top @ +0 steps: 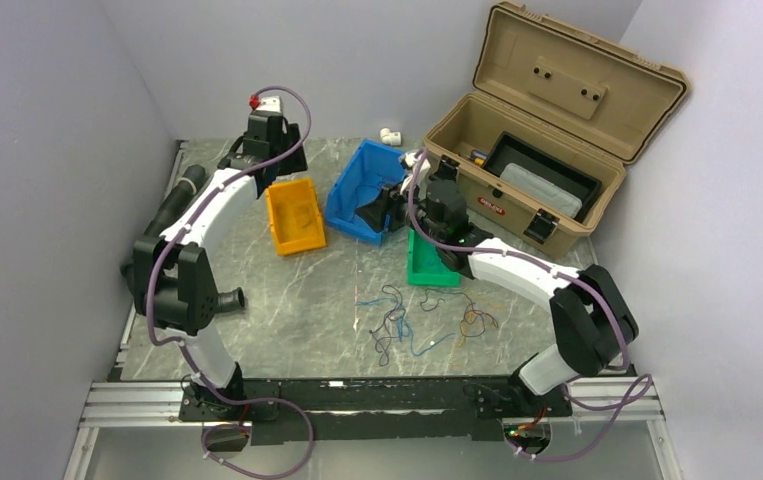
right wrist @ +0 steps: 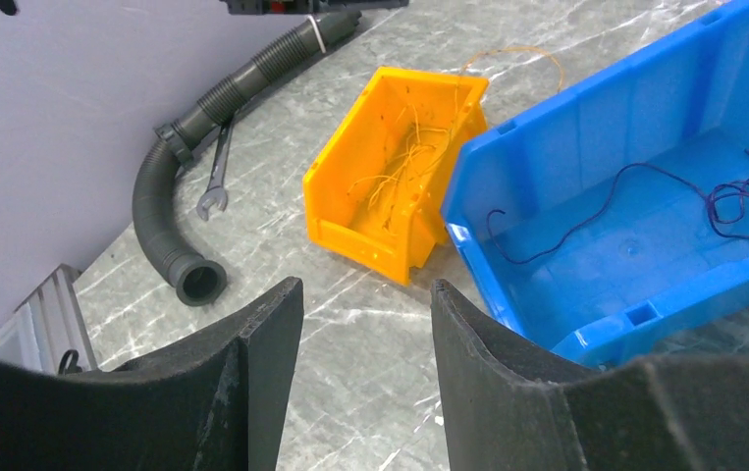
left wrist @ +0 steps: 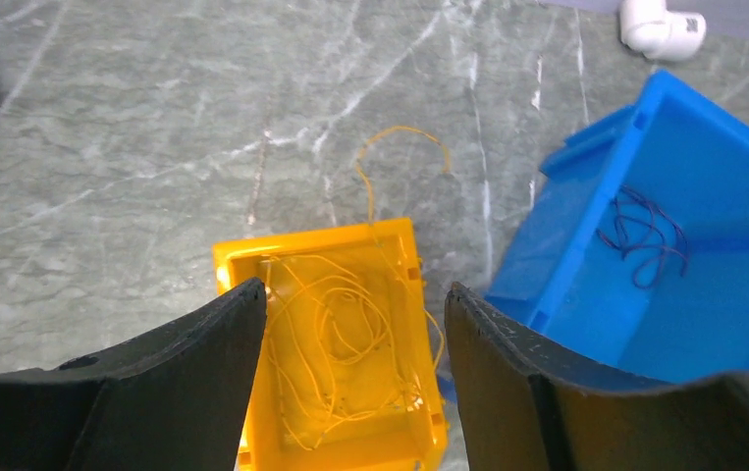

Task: Untangle the cables

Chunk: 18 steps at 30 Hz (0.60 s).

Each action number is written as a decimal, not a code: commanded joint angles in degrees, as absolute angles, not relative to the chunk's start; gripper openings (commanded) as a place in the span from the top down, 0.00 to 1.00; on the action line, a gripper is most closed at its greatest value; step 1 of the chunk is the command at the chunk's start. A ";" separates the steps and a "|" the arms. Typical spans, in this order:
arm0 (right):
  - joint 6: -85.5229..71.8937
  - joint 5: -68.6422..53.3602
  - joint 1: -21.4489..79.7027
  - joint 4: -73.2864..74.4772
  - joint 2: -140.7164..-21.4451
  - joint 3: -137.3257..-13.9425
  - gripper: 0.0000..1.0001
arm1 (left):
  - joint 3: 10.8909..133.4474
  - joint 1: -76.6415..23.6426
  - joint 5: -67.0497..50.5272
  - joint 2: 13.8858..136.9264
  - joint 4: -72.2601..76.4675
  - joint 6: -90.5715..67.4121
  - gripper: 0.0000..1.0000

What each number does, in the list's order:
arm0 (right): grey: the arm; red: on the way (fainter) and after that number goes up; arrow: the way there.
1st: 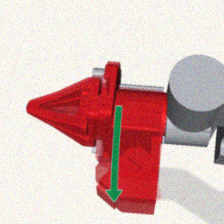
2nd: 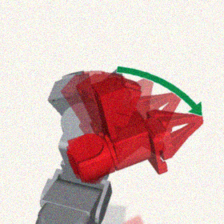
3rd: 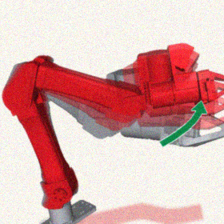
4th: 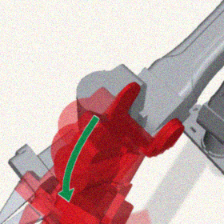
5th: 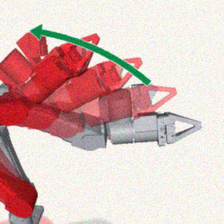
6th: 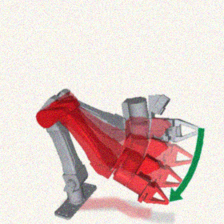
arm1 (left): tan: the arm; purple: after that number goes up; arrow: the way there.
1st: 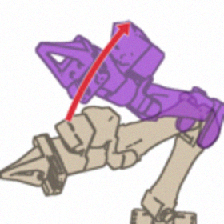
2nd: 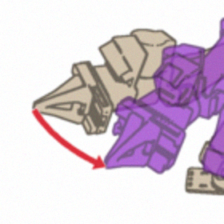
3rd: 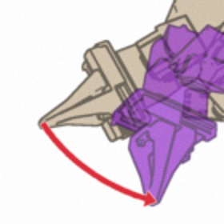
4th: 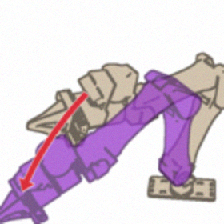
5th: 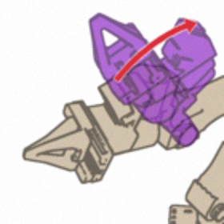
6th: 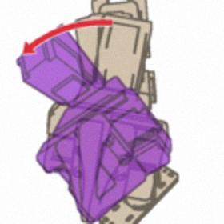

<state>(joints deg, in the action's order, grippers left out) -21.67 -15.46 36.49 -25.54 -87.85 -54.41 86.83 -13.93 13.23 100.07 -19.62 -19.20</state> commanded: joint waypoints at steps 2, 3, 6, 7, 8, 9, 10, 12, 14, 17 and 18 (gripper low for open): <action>-21.70 -14.67 36.22 -24.57 -81.37 -52.86 0.47 | 92.23 -11.69 4.88 104.16 -21.65 -22.14 0.31; -21.70 -14.53 36.19 -24.20 -80.46 -52.38 0.47 | 93.22 -11.10 4.02 105.28 -21.86 -22.61 0.31; -22.15 -14.44 36.18 -23.73 -77.83 -50.54 0.46 | 96.12 -10.13 3.89 108.77 -21.90 -23.24 0.32; -22.46 -14.51 36.12 -23.77 -77.06 -49.82 0.46 | 97.33 -10.11 4.09 110.19 -22.20 -23.26 0.32; -22.82 -14.50 36.20 -23.86 -76.34 -49.07 0.46 | 98.72 -10.04 4.13 111.53 -22.68 -23.29 0.33; -22.99 -14.55 36.19 -23.90 -75.65 -48.32 0.46 | 100.07 -10.01 4.01 113.06 -23.09 -23.31 0.33; -23.02 -14.46 36.10 -23.84 -75.07 -47.67 0.46 | 101.11 -10.02 3.88 114.32 -23.29 -23.29 0.34; -22.82 -14.32 36.16 -23.33 -73.84 -46.70 0.46 | 102.92 -9.95 4.18 116.53 -23.50 -23.09 0.34; -22.56 -14.16 36.07 -22.70 -72.77 -45.98 0.46 | 104.57 -9.73 4.72 118.62 -23.70 -22.57 0.34; -22.00 -14.07 36.07 -21.50 -71.65 -45.62 0.46 | 107.88 -9.30 4.41 121.41 -24.87 -21.58 0.34; -21.83 -13.95 36.12 -21.13 -71.32 -45.63 0.46 | 108.98 -9.30 4.18 122.37 -25.56 -21.21 0.34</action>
